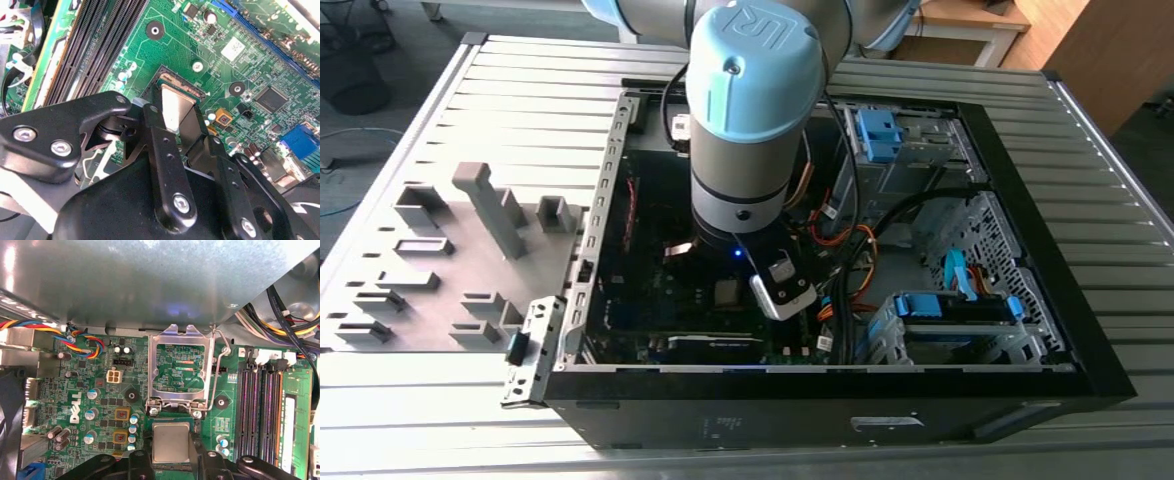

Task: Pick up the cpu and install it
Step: 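Place the cpu into insertion slot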

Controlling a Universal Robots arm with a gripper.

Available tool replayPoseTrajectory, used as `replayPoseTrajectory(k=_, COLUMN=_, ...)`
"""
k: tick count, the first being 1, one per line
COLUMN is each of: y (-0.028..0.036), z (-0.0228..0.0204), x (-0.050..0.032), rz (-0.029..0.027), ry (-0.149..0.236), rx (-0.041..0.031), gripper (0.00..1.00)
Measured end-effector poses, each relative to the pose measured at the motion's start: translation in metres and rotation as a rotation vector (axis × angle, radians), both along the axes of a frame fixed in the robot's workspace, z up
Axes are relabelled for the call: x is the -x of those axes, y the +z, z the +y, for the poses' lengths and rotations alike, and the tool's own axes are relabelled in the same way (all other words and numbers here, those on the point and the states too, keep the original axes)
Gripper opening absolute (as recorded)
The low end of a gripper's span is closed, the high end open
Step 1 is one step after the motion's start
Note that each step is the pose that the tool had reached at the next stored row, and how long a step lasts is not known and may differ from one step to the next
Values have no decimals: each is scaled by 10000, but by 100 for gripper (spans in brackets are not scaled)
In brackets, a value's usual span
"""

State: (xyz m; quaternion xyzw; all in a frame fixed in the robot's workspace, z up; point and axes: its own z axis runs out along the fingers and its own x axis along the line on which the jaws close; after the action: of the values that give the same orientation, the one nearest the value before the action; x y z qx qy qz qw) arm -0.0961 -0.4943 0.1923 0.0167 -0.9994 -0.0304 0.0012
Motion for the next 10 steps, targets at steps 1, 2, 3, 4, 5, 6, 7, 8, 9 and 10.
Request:
replayPoseTrajectory(k=1, y=0, z=0, x=0, rz=-1, ry=0, rx=-1, gripper=39)
replayPoseTrajectory(k=2, y=0, z=0, x=0, rz=0, ry=0, rx=-1, gripper=38)
replayPoseTrajectory(k=3, y=0, z=0, x=0, rz=0, ry=0, rx=-1, gripper=38)
replayPoseTrajectory(k=4, y=-1, z=0, x=0, rz=-1, ry=1, rx=-1, gripper=38)
replayPoseTrajectory(k=5, y=0, z=0, x=0, rz=-1, ry=1, rx=-1, gripper=38)
replayPoseTrajectory(k=6, y=0, z=0, x=0, rz=-1, ry=0, rx=-2, gripper=38)
replayPoseTrajectory(k=7, y=3, z=1, x=0, rz=-2, ry=-2, rx=-4, gripper=38)
replayPoseTrajectory(k=8, y=8, z=1, x=0, rz=-2, ry=-7, rx=-7, gripper=38)
replayPoseTrajectory(k=9, y=15, z=1, x=0, rz=-1, ry=-12, rx=-4, gripper=38)
replayPoseTrajectory(k=10, y=21, z=0, x=0, rz=-1, ry=-18, rx=-2, gripper=38)
